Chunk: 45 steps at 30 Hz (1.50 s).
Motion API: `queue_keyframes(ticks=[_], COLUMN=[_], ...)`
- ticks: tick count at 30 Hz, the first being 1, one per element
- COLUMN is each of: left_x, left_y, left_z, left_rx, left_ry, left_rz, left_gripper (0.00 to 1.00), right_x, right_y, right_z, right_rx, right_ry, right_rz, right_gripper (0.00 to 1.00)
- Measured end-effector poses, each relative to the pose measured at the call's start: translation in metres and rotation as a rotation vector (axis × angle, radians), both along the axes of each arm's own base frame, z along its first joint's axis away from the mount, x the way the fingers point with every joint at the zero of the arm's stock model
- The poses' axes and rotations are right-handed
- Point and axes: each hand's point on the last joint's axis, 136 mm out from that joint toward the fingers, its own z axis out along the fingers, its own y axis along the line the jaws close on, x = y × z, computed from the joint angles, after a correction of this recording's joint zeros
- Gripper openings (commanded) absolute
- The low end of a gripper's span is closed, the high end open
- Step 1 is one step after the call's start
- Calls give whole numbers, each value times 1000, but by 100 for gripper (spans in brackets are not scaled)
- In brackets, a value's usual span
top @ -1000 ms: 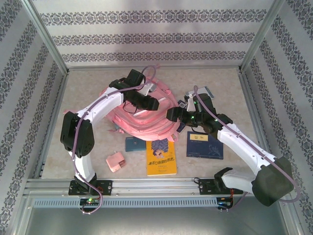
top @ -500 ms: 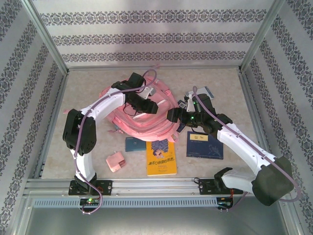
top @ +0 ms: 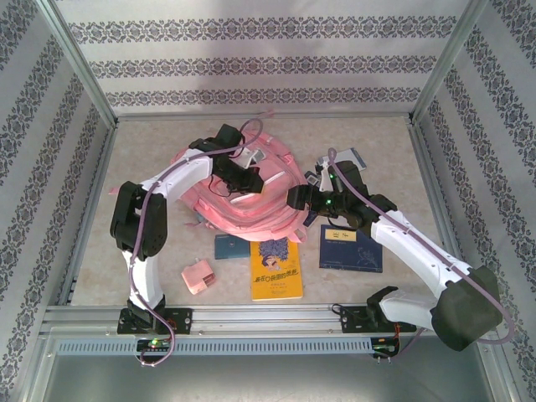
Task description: Pack books, pencil case, and school supplies into a backpack
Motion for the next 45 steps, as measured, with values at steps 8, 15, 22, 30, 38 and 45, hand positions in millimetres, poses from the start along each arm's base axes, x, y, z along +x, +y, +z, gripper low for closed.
queue_keyframes(ticks=[8, 15, 22, 30, 38, 45], left_x=[36, 64, 82, 91, 94, 96], left_y=[15, 37, 50, 68, 68, 69], left_z=[47, 101, 119, 109, 94, 92], left_rx=[-98, -126, -131, -84, -64, -71], left_ry=[-69, -182, -205, -146, -86, -69], left_rz=[189, 392, 561, 753, 838, 868], left_gripper=[0, 0, 0, 0, 0, 0], right_x=[-11, -28, -47, -34, -18, -6], right_y=[23, 62, 90, 97, 114, 135], right_z=[16, 39, 28, -35, -74, -89], right_rx=[-112, -167, -213, -323, -318, -271], right_ry=[-142, -414, -647, -735, -772, -805], right_rz=[113, 310, 494, 515, 506, 500], right_gripper=[77, 76, 70, 63, 63, 61])
